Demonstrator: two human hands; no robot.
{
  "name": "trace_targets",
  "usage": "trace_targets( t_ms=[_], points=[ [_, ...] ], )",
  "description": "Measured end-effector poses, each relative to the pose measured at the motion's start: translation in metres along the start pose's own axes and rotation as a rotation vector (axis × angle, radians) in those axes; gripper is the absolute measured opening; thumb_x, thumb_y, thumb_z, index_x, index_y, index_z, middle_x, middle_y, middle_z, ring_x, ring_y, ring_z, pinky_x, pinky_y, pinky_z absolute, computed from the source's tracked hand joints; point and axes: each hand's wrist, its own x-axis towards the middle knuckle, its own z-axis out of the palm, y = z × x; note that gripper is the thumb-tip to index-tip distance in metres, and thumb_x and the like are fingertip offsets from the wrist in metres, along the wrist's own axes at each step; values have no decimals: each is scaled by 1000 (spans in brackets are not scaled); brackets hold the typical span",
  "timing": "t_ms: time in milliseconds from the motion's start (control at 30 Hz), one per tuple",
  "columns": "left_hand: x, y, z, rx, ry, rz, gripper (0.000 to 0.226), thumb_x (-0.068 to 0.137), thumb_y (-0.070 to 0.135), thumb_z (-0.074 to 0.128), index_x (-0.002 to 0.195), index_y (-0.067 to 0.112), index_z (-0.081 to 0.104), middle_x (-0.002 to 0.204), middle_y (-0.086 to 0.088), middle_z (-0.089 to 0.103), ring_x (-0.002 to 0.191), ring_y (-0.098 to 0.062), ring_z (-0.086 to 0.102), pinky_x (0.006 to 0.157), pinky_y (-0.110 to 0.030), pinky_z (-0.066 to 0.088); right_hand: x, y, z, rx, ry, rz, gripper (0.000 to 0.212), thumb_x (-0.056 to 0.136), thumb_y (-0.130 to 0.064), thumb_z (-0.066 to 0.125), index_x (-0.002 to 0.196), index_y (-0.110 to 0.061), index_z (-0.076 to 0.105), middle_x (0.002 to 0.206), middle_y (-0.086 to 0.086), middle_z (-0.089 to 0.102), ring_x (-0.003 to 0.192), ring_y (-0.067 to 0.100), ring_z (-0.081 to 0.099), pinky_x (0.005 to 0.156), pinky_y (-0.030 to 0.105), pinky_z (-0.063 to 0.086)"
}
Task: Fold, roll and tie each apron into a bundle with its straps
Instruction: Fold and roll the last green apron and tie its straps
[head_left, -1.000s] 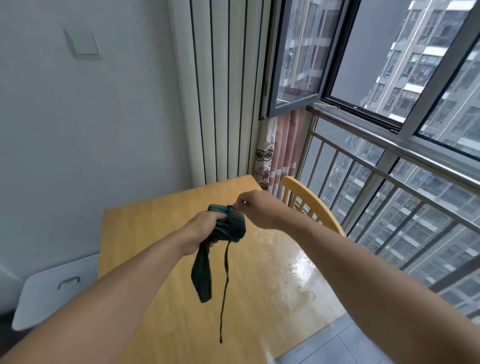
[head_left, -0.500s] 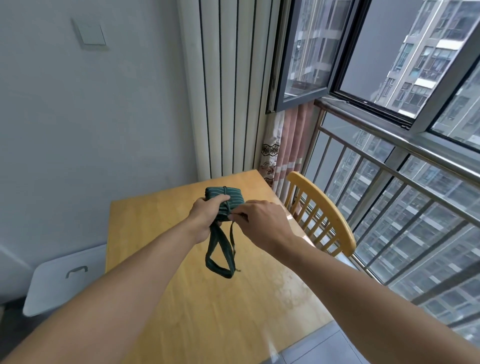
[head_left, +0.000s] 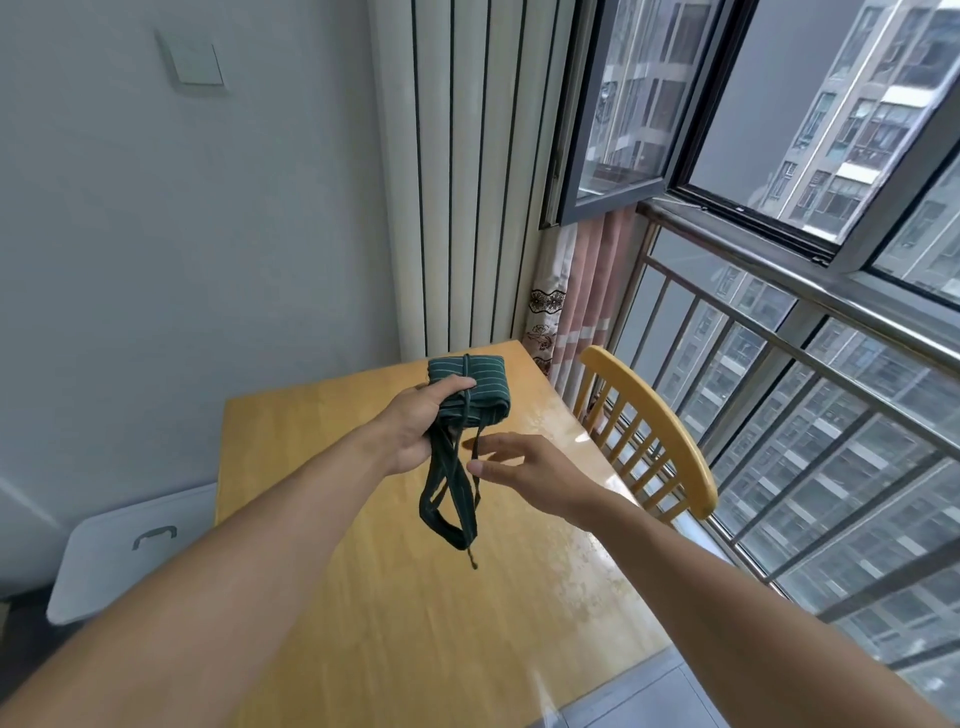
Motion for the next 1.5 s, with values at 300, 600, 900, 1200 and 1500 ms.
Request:
trace_targets(
  t_ms=[300,600,900,1200,1500],
  points=[
    [-6,5,-7,140,-197,-34,30,95,28,69,118,8,68,93,-6,74,72,-14,64,66,-27,47,1,7,-5,62,-106,52,38,84,-57,64,103,-28,81,92,-3,77,101,15,69,108,40,45],
    [6,-7,-19,315,-100,36,51,82,15,83,127,12,58,108,-14,77,100,-31,75,99,-52,56,-19,-59,-47,-518,-381,15,26,103,-39,55,113,-23,74,80,-4,60,66,3,50,65,22,43],
    [-17,14,-20,200,-579,22,39,99,8,58,138,6,54,131,-20,66,116,-33,66,94,-39,57,24,-52,-113,-1,54,-43,28,106,-31,51,103,-9,69,66,2,43,58,14,33,52,25,28],
    [-14,11,-10,71,-595,41,44,96,14,60,139,5,54,130,-18,65,120,-33,64,103,-44,53,32,-6,-43,231,-20,178,24,104,-10,44,86,-13,60,66,0,41,56,10,27,52,25,23],
    [-7,1,-4,-10,-435,46,39,101,16,57,138,4,57,134,-19,66,123,-33,64,106,-43,51,32,-3,2,-706,256,-41,22,104,-23,41,106,-15,61,98,5,66,88,28,64,77,45,59]
  ],
)
